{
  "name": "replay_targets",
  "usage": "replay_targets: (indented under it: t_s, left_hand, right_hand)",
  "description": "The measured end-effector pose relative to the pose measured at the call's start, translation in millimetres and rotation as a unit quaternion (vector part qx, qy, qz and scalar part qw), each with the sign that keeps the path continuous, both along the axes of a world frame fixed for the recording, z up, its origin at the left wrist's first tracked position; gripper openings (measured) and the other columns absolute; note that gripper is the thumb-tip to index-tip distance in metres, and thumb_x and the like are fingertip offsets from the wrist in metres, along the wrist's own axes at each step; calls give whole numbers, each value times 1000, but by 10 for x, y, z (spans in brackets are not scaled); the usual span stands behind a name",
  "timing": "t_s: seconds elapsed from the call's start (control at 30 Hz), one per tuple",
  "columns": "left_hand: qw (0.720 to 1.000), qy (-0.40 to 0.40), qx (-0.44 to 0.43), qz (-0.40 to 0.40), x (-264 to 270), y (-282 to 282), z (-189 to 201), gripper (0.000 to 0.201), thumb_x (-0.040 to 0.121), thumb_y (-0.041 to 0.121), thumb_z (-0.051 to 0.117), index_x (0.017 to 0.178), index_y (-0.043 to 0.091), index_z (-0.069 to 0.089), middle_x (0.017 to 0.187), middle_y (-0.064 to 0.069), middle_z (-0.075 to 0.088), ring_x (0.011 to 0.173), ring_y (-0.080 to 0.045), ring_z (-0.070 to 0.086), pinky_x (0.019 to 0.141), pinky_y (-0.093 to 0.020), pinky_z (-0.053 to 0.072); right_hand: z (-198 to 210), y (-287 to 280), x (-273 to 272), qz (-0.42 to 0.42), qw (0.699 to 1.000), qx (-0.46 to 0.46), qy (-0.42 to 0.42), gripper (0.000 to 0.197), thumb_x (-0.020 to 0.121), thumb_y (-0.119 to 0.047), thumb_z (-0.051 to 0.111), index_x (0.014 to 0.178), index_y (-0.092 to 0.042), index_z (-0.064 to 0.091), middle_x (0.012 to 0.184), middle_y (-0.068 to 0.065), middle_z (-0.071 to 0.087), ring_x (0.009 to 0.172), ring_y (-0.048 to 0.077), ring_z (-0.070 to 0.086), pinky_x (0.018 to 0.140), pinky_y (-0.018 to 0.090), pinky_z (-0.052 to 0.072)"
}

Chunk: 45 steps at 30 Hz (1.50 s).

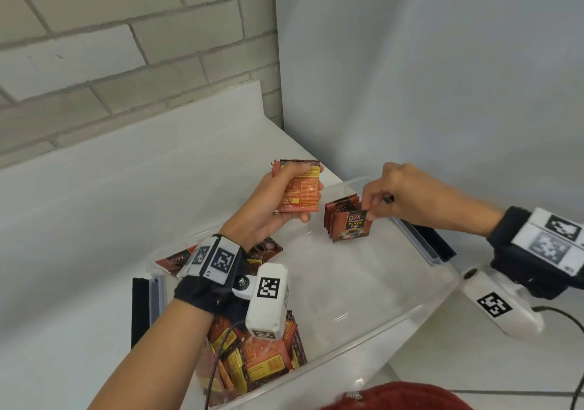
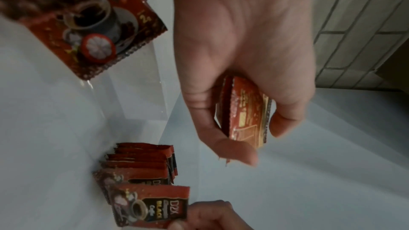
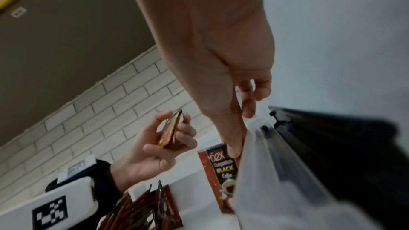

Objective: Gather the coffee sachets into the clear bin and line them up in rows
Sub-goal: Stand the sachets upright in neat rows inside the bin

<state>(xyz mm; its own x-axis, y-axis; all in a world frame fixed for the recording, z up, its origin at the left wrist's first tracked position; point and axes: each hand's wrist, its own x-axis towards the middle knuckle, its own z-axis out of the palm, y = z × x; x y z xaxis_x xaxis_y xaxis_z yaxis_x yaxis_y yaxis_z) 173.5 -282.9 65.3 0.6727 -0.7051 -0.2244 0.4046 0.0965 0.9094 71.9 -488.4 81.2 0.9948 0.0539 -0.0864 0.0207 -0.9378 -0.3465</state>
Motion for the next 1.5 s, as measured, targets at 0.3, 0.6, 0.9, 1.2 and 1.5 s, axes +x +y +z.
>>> replay_targets:
  t_s: [0.3,0.6,0.9,1.2,1.5]
  left_hand:
    - [1000,21,15,5,-5,4,3,29,94,10,46,120,1,55,76,-6,68,68,-17,65,42,-26,48]
    - [1000,-9,26,-7,-14,4,9,7,94,7,53,96,7,60,68,-1,66,59,-13,64,41,-25,50]
    - [998,-39,24,-33,-36,20,4,13,90,10,60,101,9,66,83,-5,72,69,-15,68,45,-23,52]
    - [997,-51,-15,-56,-47,-6,-9,31,82,28,60,107,11,66,83,-3,71,66,-13,66,45,-23,51]
    - [996,35,-13,-80,-12,-10,8,57,78,60,46,100,10,62,77,-9,65,65,-16,66,42,-26,53]
  right_hand:
    - [-28,47,80,22,997,-73,-1,14,83,-23,72,97,-25,74,80,-13,45,75,1,43,68,22,37]
    - [-48,71,123,22,993,-112,20,13,84,-29,72,97,-30,74,84,-8,36,76,15,46,67,24,37]
    - [40,44,129,14,999,-39,35,11,82,-25,75,93,-26,74,78,-18,58,79,-3,49,64,12,37]
    - [234,364,106,-70,935,340,69,16,81,-21,76,90,-13,67,82,9,70,69,8,61,69,22,48]
    - [266,382,39,-78,923,346,-151,12,81,-1,74,87,-10,69,81,0,74,79,6,71,75,12,51]
